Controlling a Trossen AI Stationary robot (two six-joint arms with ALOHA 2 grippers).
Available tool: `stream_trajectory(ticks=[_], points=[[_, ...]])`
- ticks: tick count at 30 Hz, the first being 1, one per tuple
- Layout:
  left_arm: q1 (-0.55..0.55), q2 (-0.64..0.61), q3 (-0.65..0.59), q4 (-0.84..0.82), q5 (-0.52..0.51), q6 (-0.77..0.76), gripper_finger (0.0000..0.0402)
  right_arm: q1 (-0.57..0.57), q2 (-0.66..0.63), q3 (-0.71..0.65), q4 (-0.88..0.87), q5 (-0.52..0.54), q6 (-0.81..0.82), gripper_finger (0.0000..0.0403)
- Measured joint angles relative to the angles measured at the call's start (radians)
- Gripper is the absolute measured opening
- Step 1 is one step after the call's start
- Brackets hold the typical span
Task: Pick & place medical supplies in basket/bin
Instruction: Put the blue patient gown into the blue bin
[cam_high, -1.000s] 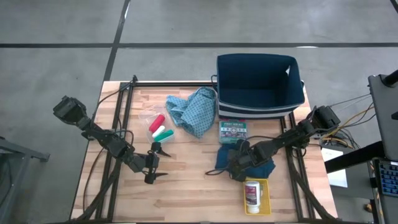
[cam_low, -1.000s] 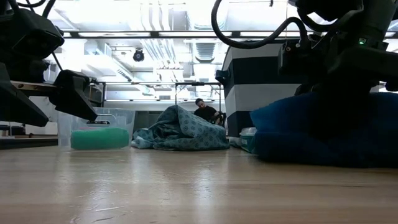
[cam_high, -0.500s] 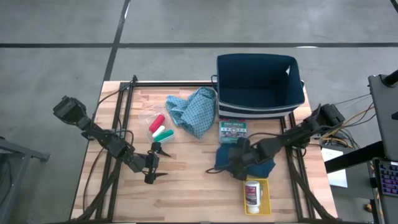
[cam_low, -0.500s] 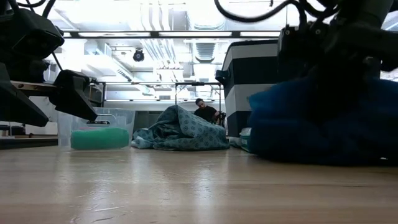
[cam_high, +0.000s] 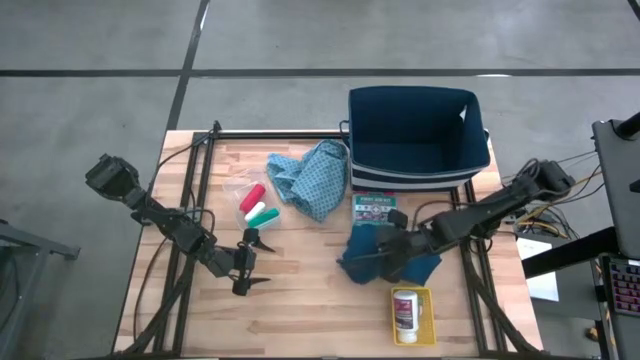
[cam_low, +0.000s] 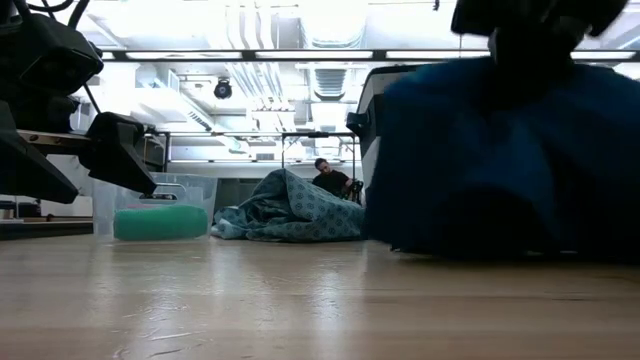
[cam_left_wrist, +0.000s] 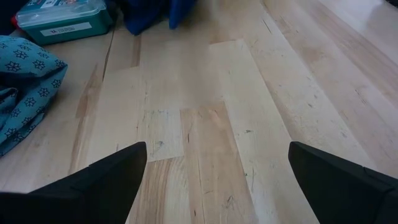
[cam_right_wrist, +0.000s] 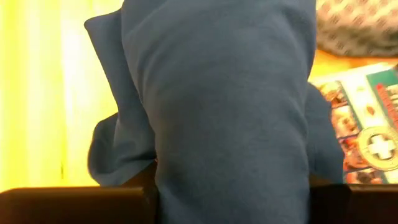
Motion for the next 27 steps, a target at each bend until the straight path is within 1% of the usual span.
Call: stream_trajectory(ticks=[14,17,22,27], points=[[0.000,0.000,0.000,0.000,0.000,0.000,0.0399,-0.002,-0.231,0.001,0.010,0.015,0.046,0.0107],[0.000,0.000,0.000,0.000,0.000,0.000,0.0399,-0.002,-0.275,0.002,0.014,0.053,0.063,0.0107],[0.000,0.000,0.000,0.000,0.000,0.000,0.0399,-0.002,-0.341,0.002,0.035,0.151,0.053,0.0107],[0.000,0.000,0.000,0.000,0.000,0.000,0.0399,-0.002,-0.394,0.002,0.050,0.313,0.009,0.0107]])
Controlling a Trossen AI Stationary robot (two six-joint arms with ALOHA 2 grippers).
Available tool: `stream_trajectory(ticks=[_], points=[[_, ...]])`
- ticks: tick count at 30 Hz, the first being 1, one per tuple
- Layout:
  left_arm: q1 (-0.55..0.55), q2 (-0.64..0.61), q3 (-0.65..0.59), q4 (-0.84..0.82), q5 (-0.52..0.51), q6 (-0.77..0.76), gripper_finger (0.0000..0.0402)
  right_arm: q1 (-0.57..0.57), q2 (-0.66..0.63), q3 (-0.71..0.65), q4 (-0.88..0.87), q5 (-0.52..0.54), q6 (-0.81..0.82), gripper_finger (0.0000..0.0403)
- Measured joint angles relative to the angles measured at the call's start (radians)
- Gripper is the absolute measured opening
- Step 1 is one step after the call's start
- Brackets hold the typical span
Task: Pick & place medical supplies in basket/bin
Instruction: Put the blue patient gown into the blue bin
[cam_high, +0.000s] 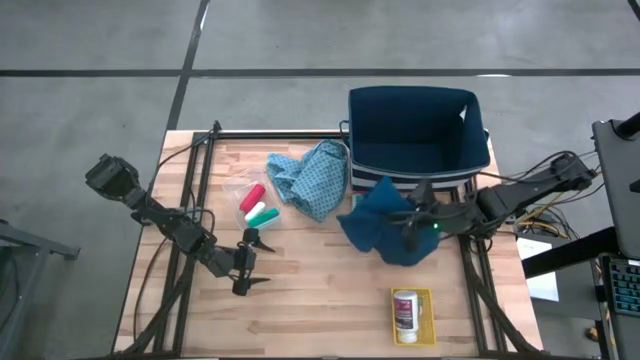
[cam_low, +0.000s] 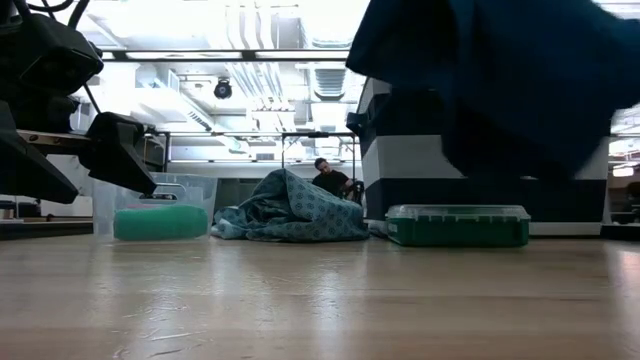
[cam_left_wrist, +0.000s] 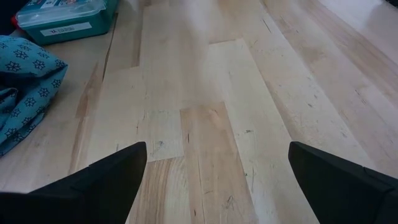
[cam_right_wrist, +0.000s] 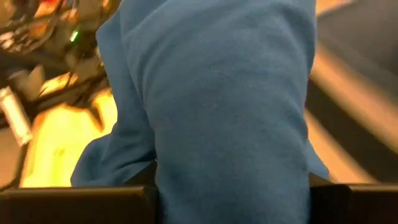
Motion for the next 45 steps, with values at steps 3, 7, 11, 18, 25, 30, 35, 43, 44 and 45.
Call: stream_trajectory(ticks=[3,7,11,18,25,30,35,43,44,45], points=[[0.000,0.000,0.000,0.000,0.000,0.000,0.0399,-0.001,-0.022,0.000,0.062,0.054,-0.059,0.0107],[0.000,0.000,0.000,0.000,0.000,0.000,0.0399,0.000,-0.047,0.000,0.233,0.059,-0.214,0.0107],[0.000,0.000,0.000,0.000,0.000,0.000,0.0399,0.000,-0.061,0.000,0.443,0.062,-0.420,0.0107],[0.000,0.000,0.000,0.000,0.000,0.000,0.0399,0.000,-0.074,0.000,0.759,0.117,-0.754,0.0107],[0.000,0.000,0.000,0.000,0.000,0.000,0.0399,-0.009,-0.075,0.000,1.020,0.224,-1.097,0.0107],[0.000,0.000,0.000,0.000,0.000,0.000,0.0399,-0.037,-0.075,0.000,1.183,0.213,-1.340,0.0107],[0.000,0.000,0.000,0.000,0.000,0.000,0.0399,-0.075,-0.075,0.000,1.303,0.209,-1.542,0.0107],[0.000,0.000,0.000,0.000,0.000,0.000,0.0399,-0.213,-0.075,0.000,1.347,0.273,-1.624,0.0111],[0.000,0.000,0.000,0.000,0.000,0.000,0.0399,-0.237,-0.075,0.000,1.347,0.289,-1.623,0.0111],[0.000,0.000,0.000,0.000,0.000,0.000,0.0399,-0.260,-0.074,0.000,1.348,0.304,-1.624,0.0110]])
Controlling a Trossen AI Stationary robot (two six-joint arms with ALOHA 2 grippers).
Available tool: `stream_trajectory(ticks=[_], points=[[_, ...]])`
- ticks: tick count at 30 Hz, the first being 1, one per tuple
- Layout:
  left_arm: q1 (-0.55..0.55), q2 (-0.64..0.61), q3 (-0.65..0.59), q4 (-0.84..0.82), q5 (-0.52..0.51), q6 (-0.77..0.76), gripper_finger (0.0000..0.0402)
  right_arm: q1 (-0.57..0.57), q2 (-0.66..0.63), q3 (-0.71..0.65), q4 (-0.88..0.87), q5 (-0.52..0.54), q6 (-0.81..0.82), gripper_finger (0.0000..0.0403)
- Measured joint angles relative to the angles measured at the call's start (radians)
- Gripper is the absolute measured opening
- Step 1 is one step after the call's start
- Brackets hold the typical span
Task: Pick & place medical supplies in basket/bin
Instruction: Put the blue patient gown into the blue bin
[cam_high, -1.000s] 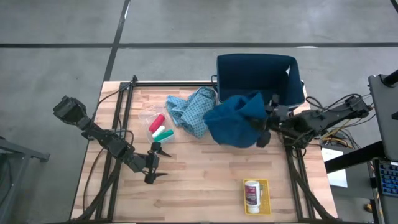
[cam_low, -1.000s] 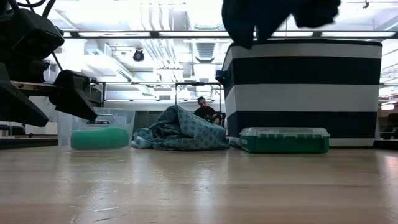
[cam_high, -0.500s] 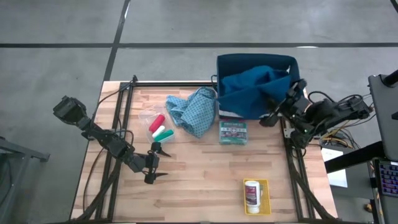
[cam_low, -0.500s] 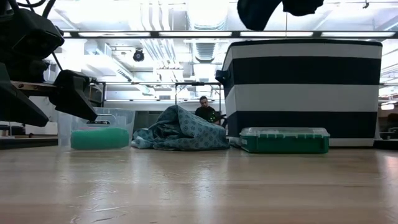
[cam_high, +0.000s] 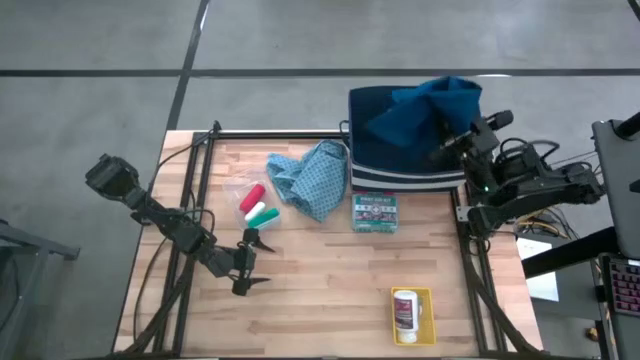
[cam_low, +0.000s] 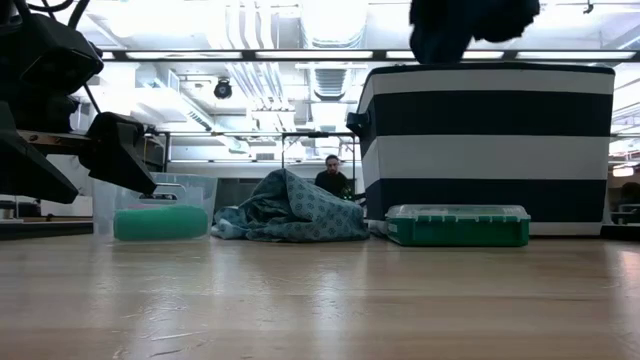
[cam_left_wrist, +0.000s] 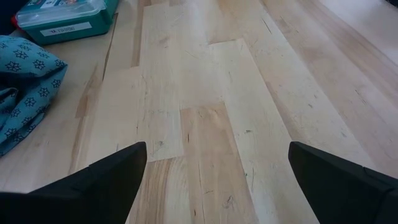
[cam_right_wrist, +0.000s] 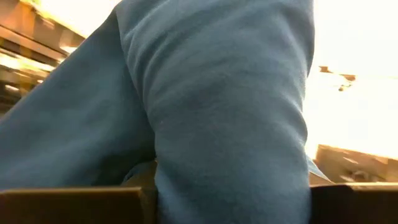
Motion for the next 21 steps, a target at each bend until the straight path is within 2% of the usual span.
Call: stream_trajectory(ticks=[10,14,21], points=[[0.000,0.000,0.000,0.000,0.000,0.000,0.0399,-0.206,0.000,0.000,-0.009,0.133,0.003,0.0117],[0.000,0.000,0.000,0.000,0.000,0.000,0.0399,-0.263,0.000,0.000,-0.023,0.216,0.003,0.0114],[0.000,0.000,0.000,0.000,0.000,0.000,0.0399,-0.333,0.000,-0.013,-0.155,0.347,0.012,0.0122]])
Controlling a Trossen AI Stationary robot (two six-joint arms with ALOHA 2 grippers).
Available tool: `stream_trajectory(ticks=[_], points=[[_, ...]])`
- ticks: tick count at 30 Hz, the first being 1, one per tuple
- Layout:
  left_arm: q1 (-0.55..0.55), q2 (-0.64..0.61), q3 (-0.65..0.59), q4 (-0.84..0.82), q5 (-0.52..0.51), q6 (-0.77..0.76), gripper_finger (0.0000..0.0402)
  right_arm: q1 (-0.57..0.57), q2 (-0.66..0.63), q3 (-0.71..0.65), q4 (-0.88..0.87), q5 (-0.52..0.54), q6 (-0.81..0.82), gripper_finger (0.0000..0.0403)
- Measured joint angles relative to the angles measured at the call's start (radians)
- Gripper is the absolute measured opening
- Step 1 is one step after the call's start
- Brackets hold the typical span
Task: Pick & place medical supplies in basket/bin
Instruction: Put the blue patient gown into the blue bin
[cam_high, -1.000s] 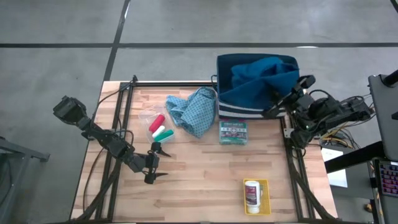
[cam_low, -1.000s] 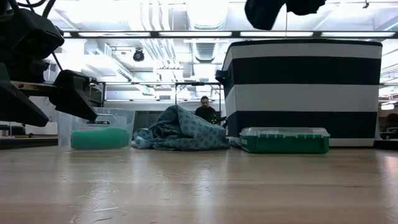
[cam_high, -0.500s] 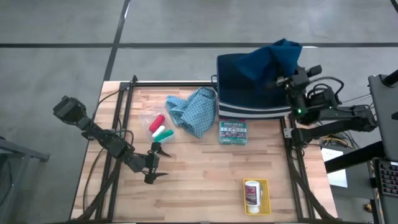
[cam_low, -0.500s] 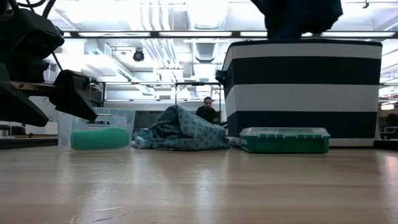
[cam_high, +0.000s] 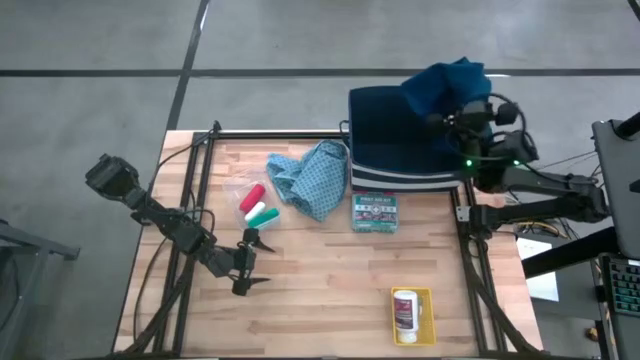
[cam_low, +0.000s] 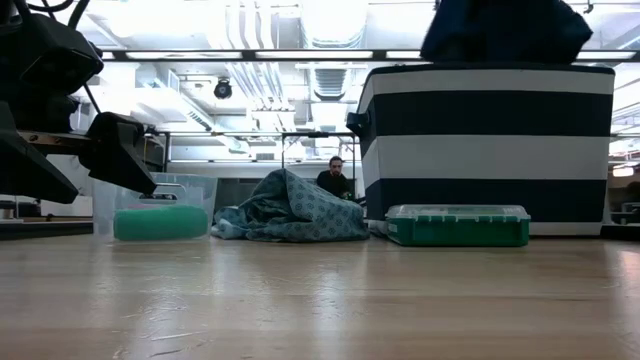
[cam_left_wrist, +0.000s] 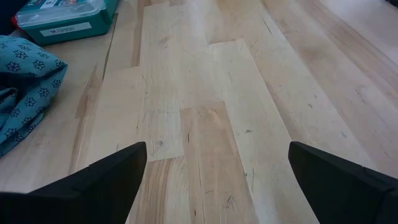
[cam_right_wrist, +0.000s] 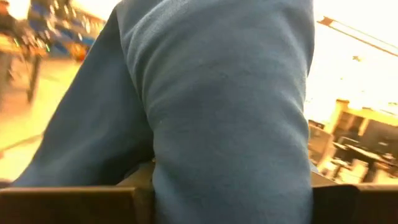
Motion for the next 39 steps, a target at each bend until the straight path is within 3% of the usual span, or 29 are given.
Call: stream_trajectory(ticks=[6,15,20,27,31,35,39], points=[[0.000,0.000,0.000,0.000,0.000,0.000,0.0399,-0.025,0.002,-0.017,-0.276,-0.003,0.194,0.0118],[0.000,0.000,0.000,0.000,0.000,0.000,0.0399,-0.116,0.002,-0.022,-0.767,-0.169,0.614,0.0113],[0.000,0.000,0.000,0.000,0.000,0.000,0.0399,-0.188,0.002,-0.023,-0.893,-0.219,0.749,0.0112],[0.000,0.000,0.000,0.000,0.000,0.000,0.0399,-0.294,0.008,-0.022,-1.000,-0.561,1.022,0.0111],[0.000,0.000,0.000,0.000,0.000,0.000,0.0399,-0.354,0.031,-0.013,-1.108,-0.572,1.205,0.0111],[0.000,0.000,0.000,0.000,0.000,0.000,0.0399,-0.405,0.060,-0.002,-1.207,-0.595,1.224,0.0110],[0.000,0.000,0.000,0.000,0.000,0.000,0.0399,-0.448,0.091,0.000,-1.257,-0.700,1.282,0.0110]])
